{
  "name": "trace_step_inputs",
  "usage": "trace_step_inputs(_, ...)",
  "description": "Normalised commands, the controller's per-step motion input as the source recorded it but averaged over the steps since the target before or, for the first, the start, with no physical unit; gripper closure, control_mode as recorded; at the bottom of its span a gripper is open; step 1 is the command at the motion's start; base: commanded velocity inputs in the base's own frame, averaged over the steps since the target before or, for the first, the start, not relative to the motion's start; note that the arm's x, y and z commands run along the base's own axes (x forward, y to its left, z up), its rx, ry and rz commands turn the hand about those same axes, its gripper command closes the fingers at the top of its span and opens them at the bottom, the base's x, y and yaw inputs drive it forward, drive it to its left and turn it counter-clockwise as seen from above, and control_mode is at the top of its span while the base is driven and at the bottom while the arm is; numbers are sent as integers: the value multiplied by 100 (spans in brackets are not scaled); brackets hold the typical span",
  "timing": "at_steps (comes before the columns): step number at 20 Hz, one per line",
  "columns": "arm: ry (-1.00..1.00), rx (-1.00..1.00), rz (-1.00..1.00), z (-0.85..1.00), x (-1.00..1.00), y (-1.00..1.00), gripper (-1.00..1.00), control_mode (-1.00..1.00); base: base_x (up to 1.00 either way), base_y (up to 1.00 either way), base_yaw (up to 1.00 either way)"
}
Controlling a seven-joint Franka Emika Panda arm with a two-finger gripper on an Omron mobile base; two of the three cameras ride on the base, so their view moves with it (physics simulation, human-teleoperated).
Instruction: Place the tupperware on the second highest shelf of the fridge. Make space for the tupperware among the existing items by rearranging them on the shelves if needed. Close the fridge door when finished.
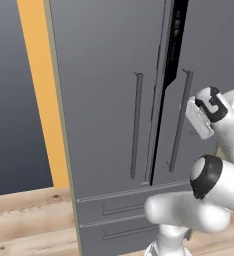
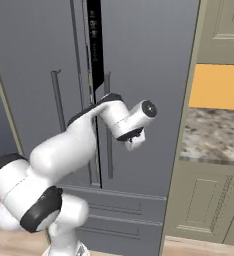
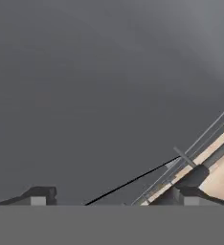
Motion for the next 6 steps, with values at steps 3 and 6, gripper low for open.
trace_step_inputs(3,-18,0,-39,-35,100,-9,-100,-100,0,0,0)
trace_step_inputs(6,-54,0,-58,-100,58,20,-100,-100,0,0,0)
